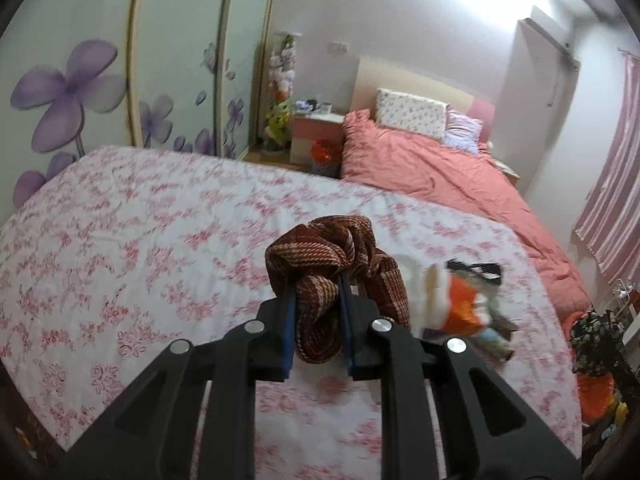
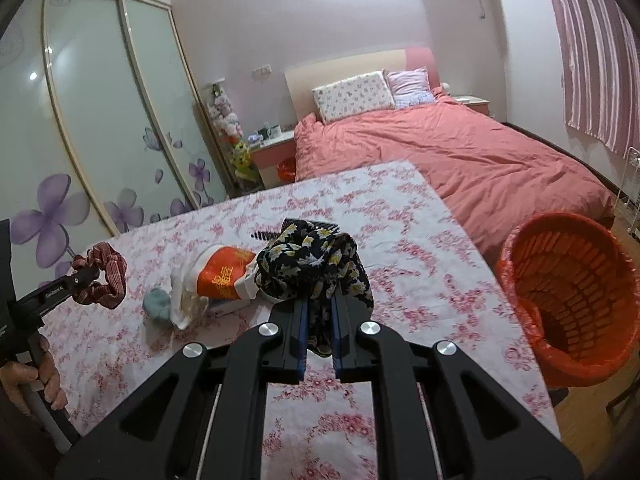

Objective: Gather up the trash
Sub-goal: 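Carry both scrunchies to the orange basket and open both tools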

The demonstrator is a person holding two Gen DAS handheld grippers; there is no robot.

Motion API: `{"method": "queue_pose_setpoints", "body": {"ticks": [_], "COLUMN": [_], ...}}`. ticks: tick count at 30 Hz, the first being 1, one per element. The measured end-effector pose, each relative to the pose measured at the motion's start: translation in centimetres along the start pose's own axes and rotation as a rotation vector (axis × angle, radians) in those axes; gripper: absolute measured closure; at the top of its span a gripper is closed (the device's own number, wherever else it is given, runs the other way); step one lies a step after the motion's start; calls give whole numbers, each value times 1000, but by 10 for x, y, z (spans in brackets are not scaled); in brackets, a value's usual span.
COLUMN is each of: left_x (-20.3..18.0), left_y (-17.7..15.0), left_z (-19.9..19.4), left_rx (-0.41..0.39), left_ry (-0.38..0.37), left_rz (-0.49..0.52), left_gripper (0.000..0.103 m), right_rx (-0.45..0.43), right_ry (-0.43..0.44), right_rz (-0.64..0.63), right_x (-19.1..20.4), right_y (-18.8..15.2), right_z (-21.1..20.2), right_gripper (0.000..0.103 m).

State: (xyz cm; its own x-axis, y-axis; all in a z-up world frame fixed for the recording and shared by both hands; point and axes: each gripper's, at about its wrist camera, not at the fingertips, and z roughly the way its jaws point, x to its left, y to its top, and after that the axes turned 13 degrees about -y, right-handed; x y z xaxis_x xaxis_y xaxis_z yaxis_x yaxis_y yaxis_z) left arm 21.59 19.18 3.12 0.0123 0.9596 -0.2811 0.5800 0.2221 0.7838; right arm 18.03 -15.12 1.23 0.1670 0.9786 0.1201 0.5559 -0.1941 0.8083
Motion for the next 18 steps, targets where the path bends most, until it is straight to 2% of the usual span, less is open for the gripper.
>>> {"method": "queue_pose_setpoints", "body": {"ticks": [7,18], "left_x": [-53,-133], "left_y": [0,-13], "left_z": [-18,-20], "left_rx": [-20,-2], "left_ry": [-77,-202], "left_rz": [53,140], "left_gripper": [84,84], "right_rx": [-50,-97], "right_ry": [-23,-68], "right_rz": [54,137], "right_x": [-36,-83], "right_y": [3,1], "right_z": [-22,-41], "right_gripper": [94,94]}}
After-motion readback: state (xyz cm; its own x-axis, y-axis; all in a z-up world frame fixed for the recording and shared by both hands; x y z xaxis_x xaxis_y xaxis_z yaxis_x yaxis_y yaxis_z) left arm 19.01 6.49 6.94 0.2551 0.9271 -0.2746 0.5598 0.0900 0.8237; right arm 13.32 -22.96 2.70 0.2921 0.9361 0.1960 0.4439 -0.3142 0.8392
